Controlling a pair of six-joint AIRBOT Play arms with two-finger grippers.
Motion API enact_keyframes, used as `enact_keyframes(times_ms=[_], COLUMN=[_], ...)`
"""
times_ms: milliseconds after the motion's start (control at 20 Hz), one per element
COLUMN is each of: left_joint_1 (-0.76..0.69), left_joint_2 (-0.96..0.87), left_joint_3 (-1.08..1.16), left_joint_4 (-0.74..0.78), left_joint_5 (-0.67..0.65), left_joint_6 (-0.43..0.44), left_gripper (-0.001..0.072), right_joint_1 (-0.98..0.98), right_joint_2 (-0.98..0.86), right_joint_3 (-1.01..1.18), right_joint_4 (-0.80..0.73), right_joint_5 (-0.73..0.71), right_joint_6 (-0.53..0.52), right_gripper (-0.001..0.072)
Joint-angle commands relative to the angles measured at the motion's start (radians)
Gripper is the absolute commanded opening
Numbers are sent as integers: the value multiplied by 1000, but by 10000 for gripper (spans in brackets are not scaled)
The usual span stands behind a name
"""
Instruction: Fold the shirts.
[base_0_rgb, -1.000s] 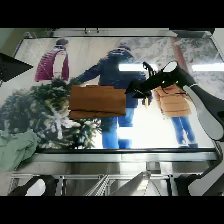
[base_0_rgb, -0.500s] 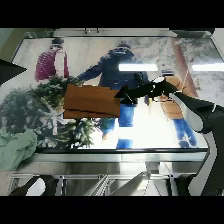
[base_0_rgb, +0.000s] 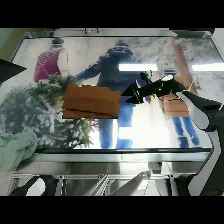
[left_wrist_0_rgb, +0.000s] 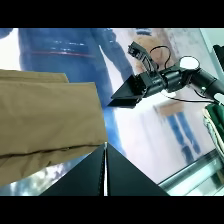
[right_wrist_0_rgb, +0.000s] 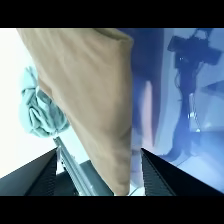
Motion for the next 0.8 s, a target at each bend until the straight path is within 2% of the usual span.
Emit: enact_keyframes(times_ms=[0, 250, 350, 500, 550, 650, 750], left_joint_1=[1, 1, 1, 1, 1, 1, 1], left_joint_2=[1, 1, 1, 1, 1, 1, 1], left_joint_3=[0, 0, 0, 0, 0, 0, 0], left_joint_4=[0, -1, -2, -3, -3, -3, -3], left_joint_5=[13, 23, 23, 23, 23, 21, 20], left_joint_6=[12, 32, 37, 39, 39, 39, 38], left_gripper=[20, 20, 20, 20, 20, 20, 20], right_joint_1=[24, 212, 253, 281, 285, 286, 283], right_joint_2=[12, 5, -13, -22, -22, -19, 3], right_joint_3=[0, 0, 1, 1, 1, 1, 1], right_joint_4=[-77, -101, 44, 361, 473, 628, 676], right_joint_5=[-31, -265, -299, -297, -278, -212, -159], right_joint_6=[67, 143, 78, -113, -173, -276, -315], right_gripper=[572, 571, 571, 569, 534, 39, 18])
